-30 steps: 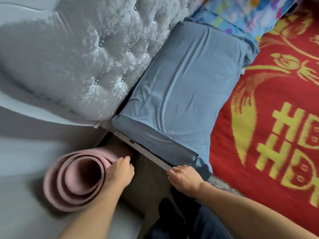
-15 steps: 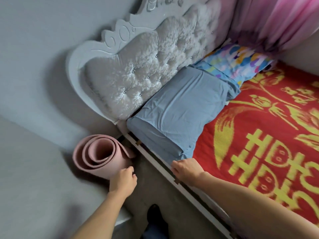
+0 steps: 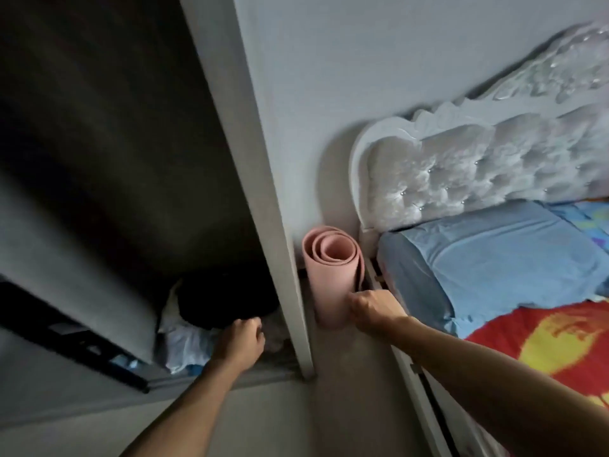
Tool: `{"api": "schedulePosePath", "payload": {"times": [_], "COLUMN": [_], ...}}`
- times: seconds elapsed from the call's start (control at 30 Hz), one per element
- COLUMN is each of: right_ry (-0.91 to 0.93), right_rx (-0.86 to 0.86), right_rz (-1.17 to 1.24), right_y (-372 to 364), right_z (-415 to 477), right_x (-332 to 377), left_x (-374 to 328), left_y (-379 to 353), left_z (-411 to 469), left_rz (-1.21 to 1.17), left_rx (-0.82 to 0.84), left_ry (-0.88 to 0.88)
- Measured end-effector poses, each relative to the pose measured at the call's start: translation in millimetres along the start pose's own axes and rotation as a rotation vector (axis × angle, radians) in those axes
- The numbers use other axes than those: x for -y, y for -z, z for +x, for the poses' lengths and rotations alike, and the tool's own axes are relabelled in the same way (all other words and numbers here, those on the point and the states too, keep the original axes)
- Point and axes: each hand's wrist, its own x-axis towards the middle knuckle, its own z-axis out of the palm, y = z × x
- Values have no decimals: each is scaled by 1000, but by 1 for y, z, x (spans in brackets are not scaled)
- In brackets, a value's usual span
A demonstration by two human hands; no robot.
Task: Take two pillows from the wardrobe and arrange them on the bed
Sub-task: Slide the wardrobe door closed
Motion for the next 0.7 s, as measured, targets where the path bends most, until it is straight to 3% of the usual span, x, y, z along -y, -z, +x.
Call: {"api": "schedulePosePath", "payload": {"times": [0.27, 0.7], "right_ry": [298, 456], "right_rx": [-118, -120], "right_rz": [-33, 15], "right_y": [9, -20], "right_z": [69, 167], "right_x": [177, 478], "left_x": [168, 433], "left_y": [57, 177], "left_z": [-89, -164], "left_rz": [7, -61], "left_rx": [-125, -245], "left_ry": [232, 489]}}
